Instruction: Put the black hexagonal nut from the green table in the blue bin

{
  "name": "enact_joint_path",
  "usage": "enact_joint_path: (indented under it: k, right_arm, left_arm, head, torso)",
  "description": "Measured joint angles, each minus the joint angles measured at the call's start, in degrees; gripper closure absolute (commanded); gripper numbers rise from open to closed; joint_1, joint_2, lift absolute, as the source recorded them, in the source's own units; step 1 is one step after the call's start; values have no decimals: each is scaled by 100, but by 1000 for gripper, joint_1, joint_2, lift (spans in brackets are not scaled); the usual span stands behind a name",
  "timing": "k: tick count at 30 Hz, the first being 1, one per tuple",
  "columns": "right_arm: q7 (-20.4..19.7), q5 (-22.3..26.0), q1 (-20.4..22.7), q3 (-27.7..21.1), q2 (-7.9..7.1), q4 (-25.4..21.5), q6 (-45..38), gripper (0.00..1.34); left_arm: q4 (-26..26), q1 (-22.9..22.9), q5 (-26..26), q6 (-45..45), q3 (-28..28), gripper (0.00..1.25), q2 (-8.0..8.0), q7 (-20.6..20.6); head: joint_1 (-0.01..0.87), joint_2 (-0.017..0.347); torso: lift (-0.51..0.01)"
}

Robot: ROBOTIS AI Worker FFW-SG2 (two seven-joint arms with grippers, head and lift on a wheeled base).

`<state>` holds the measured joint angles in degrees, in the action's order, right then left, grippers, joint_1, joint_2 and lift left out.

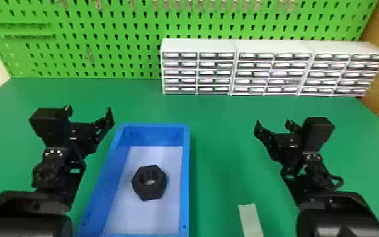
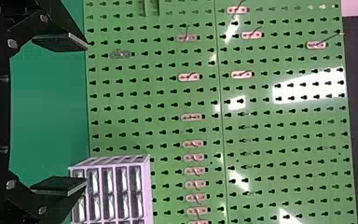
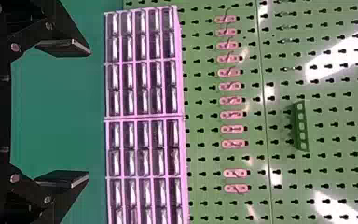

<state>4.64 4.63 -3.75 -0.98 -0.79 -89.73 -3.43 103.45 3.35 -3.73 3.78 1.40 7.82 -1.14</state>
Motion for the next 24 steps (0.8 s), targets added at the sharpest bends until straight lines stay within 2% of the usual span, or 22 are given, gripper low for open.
enact_joint_path:
  k: [24]
  right_arm:
    - [2, -21, 29, -83, -11, -122, -41, 346]
  left_arm:
    - [-18, -43, 25, 9, -80, 248, 0, -17]
  head:
    - [686, 52]
  torso:
    - [-97]
